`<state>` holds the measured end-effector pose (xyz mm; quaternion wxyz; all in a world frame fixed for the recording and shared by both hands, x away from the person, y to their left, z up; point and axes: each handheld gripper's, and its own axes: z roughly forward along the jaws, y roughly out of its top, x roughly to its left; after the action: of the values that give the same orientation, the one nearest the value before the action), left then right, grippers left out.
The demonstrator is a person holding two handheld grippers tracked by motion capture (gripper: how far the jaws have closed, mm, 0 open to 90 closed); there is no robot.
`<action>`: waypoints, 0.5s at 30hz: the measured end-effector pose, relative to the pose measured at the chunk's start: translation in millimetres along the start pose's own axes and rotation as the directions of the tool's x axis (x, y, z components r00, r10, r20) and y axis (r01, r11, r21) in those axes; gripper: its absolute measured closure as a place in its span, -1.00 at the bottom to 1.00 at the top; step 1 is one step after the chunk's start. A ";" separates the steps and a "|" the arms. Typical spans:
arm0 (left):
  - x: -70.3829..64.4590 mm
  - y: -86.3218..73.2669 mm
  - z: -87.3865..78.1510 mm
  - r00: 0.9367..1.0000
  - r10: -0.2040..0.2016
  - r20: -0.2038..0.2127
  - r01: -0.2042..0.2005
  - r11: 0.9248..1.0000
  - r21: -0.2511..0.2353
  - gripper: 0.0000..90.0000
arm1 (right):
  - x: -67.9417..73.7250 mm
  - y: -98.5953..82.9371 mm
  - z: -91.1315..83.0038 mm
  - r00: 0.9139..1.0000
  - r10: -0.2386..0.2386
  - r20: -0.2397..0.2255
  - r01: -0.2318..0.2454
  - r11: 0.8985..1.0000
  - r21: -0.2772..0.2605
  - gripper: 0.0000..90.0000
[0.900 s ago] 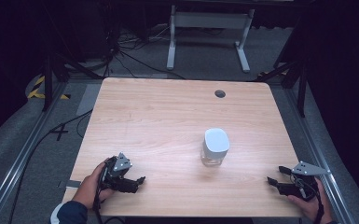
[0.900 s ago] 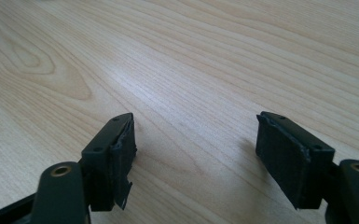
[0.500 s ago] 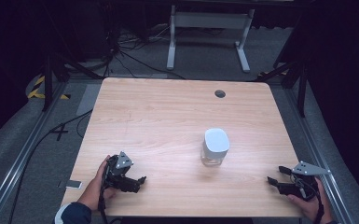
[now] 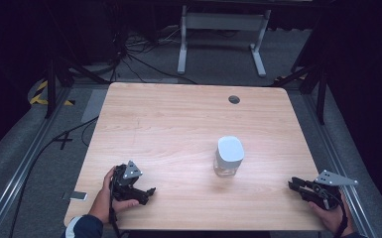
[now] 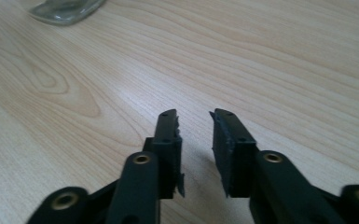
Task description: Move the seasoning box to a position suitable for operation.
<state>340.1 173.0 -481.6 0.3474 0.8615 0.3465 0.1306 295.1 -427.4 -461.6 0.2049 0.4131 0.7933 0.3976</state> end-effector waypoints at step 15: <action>0.7 0.2 0.0 1.000 0.011 0.001 -0.011 1.000 -0.001 -0.99 | 5.8 30.2 -6.4 0.995 -0.088 -0.056 0.083 0.994 -0.072 0.99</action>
<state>340.7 173.4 -481.5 0.3471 0.8633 0.3416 0.1323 302.5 -415.3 -433.6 0.2124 0.3594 0.8016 0.4279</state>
